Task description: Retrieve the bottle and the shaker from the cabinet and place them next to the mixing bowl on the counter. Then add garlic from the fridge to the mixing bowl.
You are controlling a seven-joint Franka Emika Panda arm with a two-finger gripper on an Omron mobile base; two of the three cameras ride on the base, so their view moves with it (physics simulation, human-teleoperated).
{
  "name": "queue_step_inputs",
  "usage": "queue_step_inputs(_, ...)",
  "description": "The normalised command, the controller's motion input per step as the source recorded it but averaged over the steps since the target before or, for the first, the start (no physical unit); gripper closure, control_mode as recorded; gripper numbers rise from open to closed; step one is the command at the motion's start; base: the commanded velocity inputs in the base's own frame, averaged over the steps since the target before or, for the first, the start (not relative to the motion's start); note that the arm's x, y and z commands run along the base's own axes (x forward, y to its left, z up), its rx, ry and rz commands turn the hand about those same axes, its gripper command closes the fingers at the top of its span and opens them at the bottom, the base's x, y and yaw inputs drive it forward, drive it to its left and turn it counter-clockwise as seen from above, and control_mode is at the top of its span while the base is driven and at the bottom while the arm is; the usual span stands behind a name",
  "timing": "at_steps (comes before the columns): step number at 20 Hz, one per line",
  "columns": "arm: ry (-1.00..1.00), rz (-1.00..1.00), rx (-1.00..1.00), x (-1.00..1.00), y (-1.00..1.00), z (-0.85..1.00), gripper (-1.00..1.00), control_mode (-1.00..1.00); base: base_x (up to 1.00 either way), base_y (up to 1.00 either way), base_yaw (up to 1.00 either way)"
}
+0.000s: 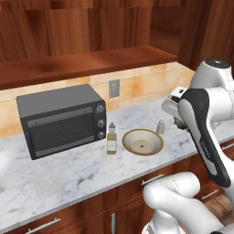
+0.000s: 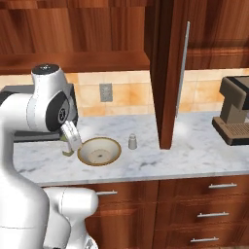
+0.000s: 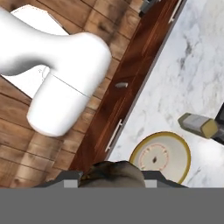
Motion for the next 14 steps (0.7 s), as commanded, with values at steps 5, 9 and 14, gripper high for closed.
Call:
queue_step_inputs(5,0.0,0.0,0.02,0.54,0.0,-0.45,1.0,-1.0,0.0,0.0,0.0)
queue_step_inputs(9,0.0,0.0,0.01,0.5,0.0,-0.37,1.0,-1.0,0.0,0.0,0.0)
queue_step_inputs(14,0.0,0.0,0.01,0.39,0.0,-0.34,1.0,-1.0,0.0,0.0,0.0)
